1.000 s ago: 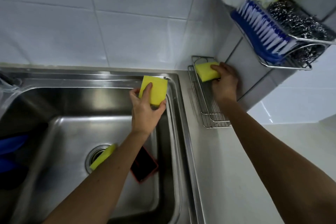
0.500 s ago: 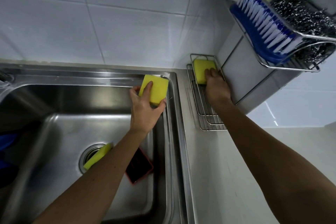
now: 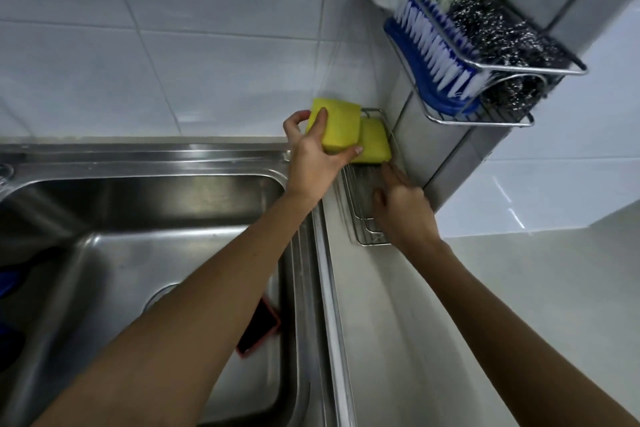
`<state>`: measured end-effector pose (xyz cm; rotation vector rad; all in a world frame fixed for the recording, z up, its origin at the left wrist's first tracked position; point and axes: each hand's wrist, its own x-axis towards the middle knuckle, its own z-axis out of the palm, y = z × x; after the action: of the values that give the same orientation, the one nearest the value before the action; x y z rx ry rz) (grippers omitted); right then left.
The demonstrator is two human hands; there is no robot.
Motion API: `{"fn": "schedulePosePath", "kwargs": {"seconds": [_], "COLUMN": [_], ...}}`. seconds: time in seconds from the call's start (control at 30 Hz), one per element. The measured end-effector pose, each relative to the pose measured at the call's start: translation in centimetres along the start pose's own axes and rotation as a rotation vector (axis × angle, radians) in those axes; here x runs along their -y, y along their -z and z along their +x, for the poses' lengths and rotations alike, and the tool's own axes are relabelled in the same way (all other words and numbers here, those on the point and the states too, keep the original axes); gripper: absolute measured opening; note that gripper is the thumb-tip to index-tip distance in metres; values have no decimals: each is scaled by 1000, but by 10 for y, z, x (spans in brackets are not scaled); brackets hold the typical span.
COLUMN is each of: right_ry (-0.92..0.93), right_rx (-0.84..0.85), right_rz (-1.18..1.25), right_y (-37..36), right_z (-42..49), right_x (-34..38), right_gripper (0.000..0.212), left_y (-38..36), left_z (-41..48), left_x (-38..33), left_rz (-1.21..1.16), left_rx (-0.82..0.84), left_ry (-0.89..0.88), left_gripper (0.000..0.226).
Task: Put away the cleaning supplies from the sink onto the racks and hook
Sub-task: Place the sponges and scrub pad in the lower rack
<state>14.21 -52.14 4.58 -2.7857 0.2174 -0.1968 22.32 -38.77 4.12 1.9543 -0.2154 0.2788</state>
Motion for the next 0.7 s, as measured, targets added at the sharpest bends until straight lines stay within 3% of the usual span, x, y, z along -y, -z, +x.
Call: {"fn": "schedulePosePath", "kwargs": {"seconds": [0.1, 0.2, 0.37, 0.57, 0.7], "right_ry": [84, 217, 147, 151, 143], "right_rx": [-116, -160, -152, -159, -206], "right_rz": [-1, -157, -254, -273, -271], "right_y": [7, 0, -19, -26, -31], "right_z": [-29, -56, -66, -64, -63], "right_x": [-4, -15, -18, -22, -23], "right_gripper": [28, 36, 59, 59, 58], "left_y": [-18, -40, -62, -69, -63], "left_z": [9, 15, 24, 30, 29], "left_x": [-9, -18, -24, -22, -12], "left_rz": [72, 116, 257, 246, 465], "left_rx": [82, 156, 238, 245, 168], "left_ry": [-9, -6, 24, 60, -9], "left_gripper": [81, 84, 79, 62, 65]}}
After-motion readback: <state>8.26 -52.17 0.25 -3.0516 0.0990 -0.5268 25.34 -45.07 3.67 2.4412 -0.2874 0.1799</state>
